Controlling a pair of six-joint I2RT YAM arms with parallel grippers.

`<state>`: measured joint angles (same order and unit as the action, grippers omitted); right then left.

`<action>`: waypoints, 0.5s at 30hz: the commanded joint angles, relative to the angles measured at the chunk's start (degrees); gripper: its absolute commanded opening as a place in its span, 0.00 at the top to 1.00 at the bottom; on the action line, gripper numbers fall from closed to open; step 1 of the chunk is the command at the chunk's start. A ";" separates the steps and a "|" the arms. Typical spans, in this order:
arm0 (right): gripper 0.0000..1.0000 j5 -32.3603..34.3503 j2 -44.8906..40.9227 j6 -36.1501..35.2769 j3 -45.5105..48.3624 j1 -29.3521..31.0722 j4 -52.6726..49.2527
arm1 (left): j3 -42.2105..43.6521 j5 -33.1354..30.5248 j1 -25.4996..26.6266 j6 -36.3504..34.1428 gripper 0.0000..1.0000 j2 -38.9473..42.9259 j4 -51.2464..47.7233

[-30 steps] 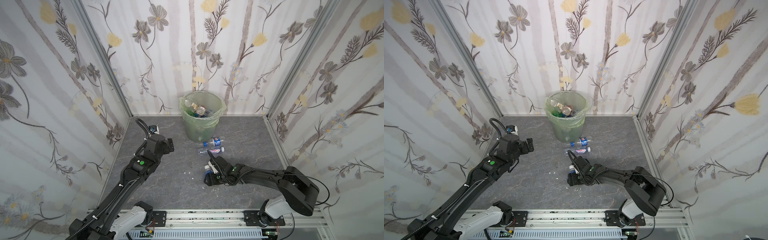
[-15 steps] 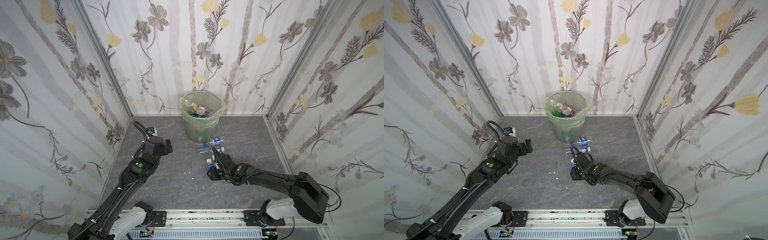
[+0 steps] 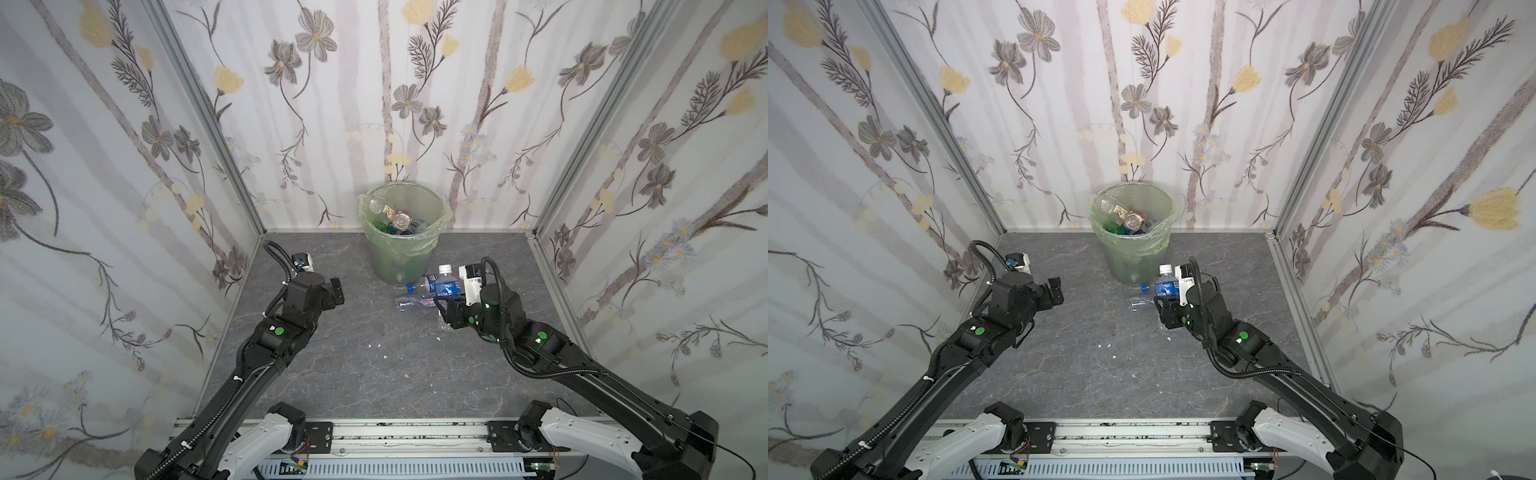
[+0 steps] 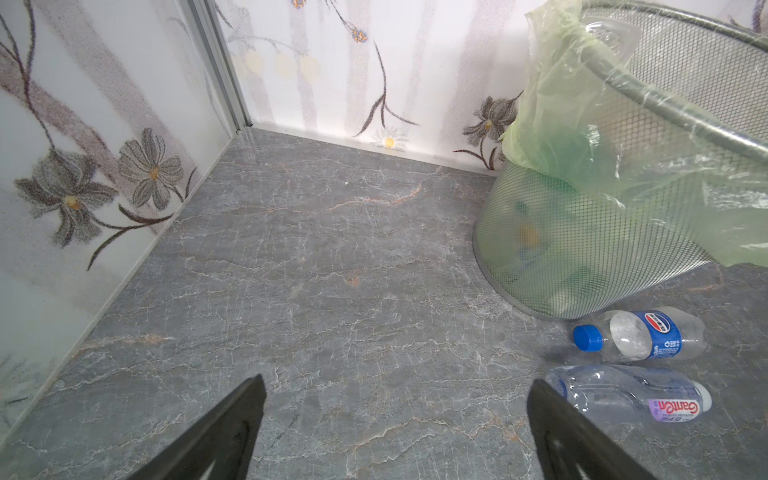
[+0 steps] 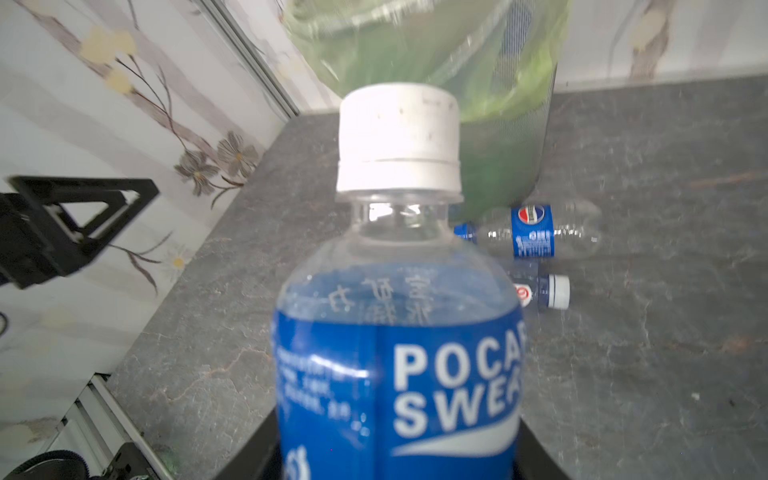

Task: Throw the plastic bottles in the bin
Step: 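Lift the Pocari Sweat bottle over the bin with the right gripper and release it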

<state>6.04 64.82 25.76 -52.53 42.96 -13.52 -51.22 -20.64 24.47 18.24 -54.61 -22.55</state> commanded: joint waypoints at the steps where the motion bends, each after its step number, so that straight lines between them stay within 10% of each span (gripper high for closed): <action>1: 0.55 0.40 0.60 -6.62 -5.20 -1.87 4.13 | -0.80 0.20 -0.17 0.52 0.00 0.19 1.63; 10: 0.53 -10.00 30.71 -12.29 -44.19 -9.11 1.54 | 0.46 5.51 -0.12 -0.25 0.00 0.62 2.28; 15: 0.13 -10.28 54.13 -12.37 -76.15 -11.46 -13.98 | -0.82 8.98 -0.12 -0.94 0.00 0.56 2.51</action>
<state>-3.07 111.83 14.81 -118.76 32.12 -17.72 -51.05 -14.48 24.43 17.93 -54.17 -22.15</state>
